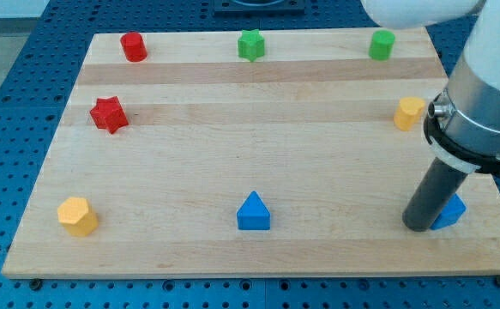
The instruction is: Place the heart diagonally to the green circle
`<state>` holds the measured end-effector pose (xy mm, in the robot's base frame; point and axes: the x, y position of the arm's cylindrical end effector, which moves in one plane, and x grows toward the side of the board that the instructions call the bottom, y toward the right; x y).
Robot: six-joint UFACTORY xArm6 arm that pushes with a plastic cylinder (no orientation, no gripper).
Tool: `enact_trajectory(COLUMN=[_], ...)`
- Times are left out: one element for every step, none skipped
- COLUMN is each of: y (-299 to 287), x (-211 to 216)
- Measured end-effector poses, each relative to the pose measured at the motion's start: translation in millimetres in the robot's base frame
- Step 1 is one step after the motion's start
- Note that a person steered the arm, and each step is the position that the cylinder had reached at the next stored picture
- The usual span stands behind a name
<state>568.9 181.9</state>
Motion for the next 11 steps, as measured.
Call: enact_trajectory(y=[0, 0, 0, 19, 61, 78, 45, 0, -30, -46, -115], x=[-2, -31, -67, -98, -123, -147, -158, -164, -185, -204, -204])
